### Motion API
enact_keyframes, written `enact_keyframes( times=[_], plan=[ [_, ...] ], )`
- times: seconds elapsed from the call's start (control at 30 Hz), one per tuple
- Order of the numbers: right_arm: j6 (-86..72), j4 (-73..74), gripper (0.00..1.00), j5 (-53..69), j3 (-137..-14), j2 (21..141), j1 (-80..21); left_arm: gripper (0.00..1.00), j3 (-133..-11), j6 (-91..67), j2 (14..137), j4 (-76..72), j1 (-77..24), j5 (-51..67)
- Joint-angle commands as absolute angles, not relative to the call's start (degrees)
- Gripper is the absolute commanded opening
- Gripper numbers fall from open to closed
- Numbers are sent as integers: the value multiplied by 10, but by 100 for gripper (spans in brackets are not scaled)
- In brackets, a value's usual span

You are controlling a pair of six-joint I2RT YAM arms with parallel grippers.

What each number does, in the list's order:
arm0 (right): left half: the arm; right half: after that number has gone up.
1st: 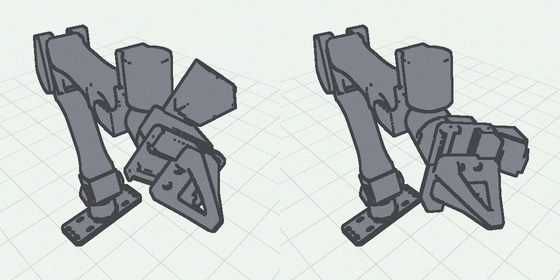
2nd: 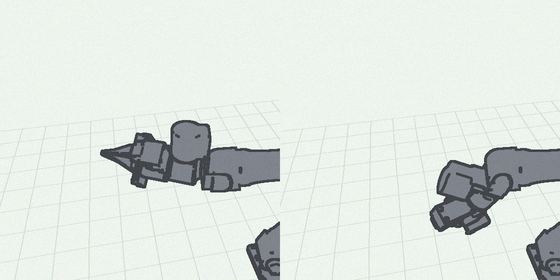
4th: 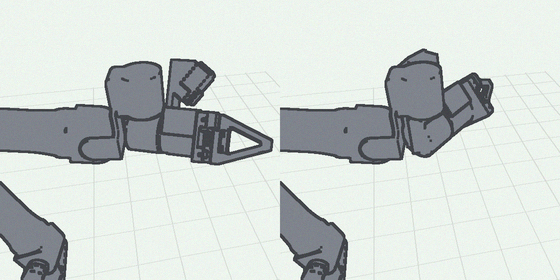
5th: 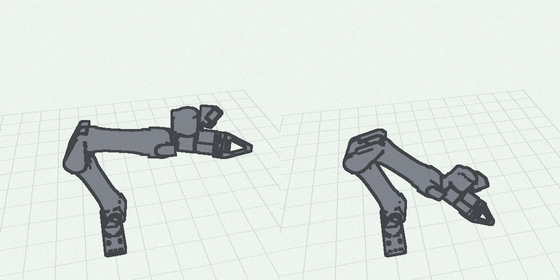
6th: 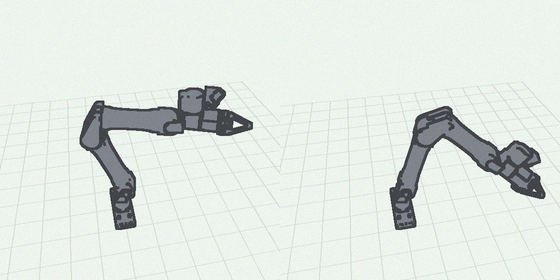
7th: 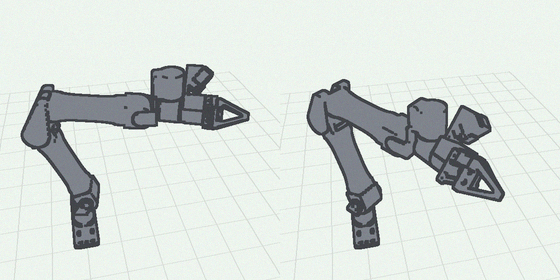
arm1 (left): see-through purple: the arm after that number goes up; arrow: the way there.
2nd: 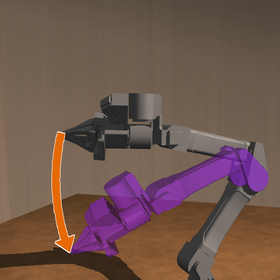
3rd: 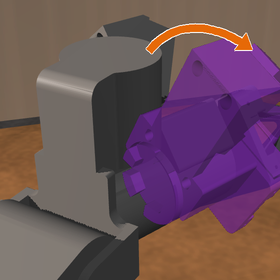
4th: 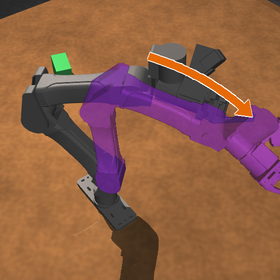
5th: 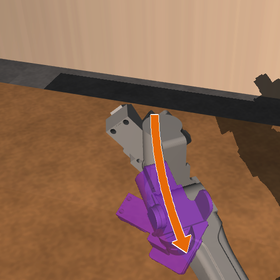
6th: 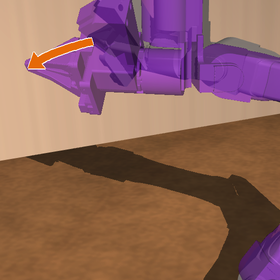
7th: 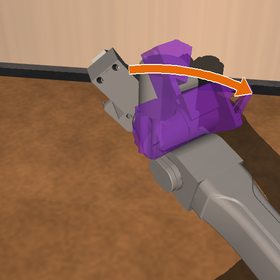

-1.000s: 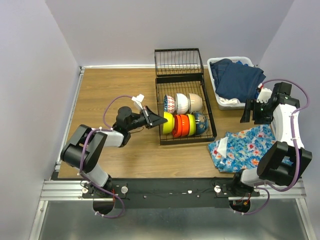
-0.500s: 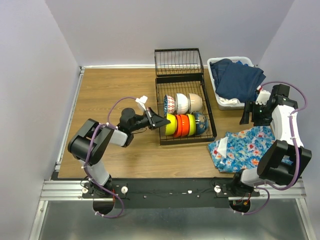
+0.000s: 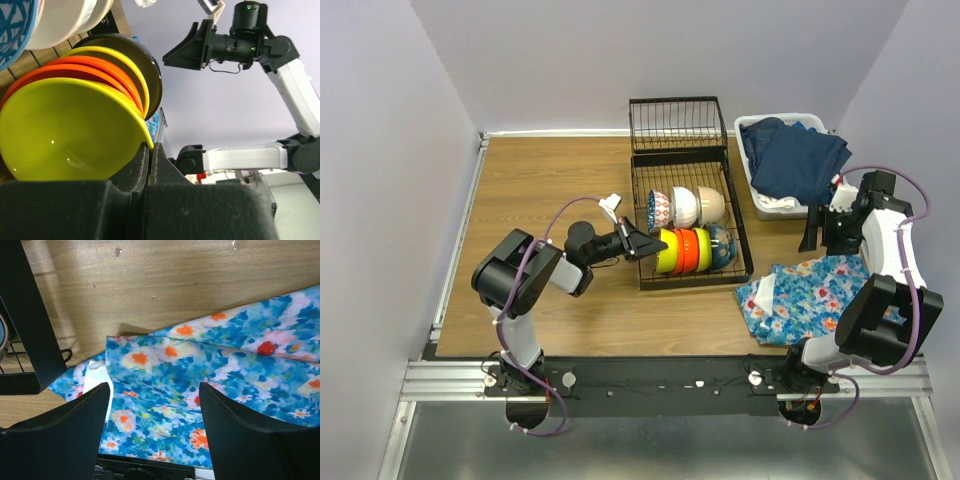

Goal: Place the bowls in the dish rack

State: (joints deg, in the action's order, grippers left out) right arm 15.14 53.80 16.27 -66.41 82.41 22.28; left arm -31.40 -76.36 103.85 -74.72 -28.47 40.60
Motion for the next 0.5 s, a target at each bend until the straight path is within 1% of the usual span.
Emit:
enact_keyframes(
  times=[0.0,0.03,0.13,0.3,0.47],
  plan=[
    [160,531,80,154,-659,838,221,0,-329,-815,1093,-875,-290,415],
    [159,530,80,154,-660,837,221,0,-341,-833,1104,-917,-290,411],
    [160,530,80,152,-655,834,221,0,-364,-874,1139,-962,-290,412],
    [160,530,80,149,-644,828,221,0,-356,-875,1123,-962,-287,417],
    [160,529,80,149,-635,828,221,0,-340,-870,1105,-963,-272,460]
  ],
)
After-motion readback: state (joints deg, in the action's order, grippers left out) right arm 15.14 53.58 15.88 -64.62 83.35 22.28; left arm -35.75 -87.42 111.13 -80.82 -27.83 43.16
